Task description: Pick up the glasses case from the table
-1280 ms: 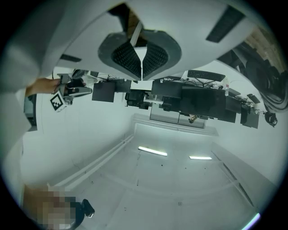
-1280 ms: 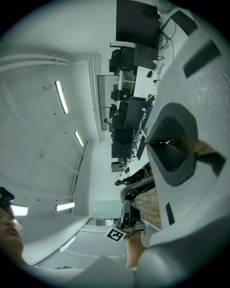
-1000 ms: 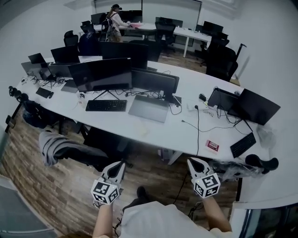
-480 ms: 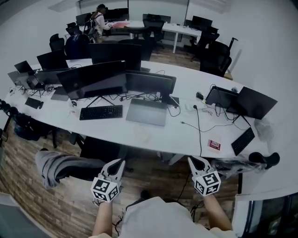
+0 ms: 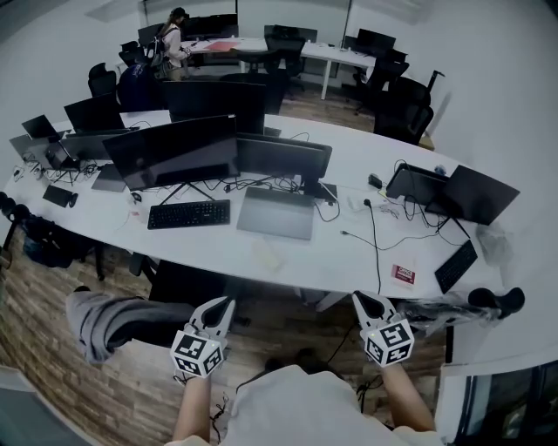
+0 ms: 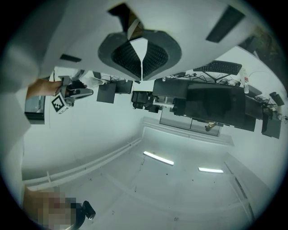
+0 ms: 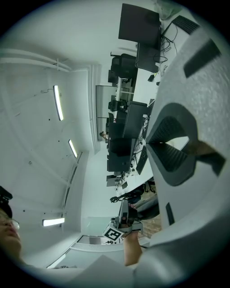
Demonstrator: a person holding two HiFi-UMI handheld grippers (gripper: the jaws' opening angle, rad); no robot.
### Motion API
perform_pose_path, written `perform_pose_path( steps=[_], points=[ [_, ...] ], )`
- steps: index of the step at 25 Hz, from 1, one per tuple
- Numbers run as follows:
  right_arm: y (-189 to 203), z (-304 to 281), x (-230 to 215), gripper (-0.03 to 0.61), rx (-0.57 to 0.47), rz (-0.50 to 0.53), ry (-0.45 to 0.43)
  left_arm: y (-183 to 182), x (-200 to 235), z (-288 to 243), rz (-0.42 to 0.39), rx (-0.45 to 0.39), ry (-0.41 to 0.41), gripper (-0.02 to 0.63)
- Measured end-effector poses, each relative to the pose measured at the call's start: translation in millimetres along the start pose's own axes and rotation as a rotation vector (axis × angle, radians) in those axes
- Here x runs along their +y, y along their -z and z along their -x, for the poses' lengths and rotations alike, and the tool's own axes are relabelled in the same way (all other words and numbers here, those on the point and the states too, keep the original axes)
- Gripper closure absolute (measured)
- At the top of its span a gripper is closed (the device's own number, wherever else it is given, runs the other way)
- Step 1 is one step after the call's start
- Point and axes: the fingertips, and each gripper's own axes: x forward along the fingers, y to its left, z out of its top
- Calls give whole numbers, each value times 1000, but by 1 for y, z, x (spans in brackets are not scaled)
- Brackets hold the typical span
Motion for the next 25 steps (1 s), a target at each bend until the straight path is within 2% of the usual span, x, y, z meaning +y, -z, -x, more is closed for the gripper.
perform_pose_path(
  steps=[9,25],
  points=[
    [-11,-37,-18,577,8,4,-32,-3,22,-27,15,16,-35,603],
    [-46,-139,-108,577,-2,49,-167,-29,47,-119,38,10,-175,603]
  ],
)
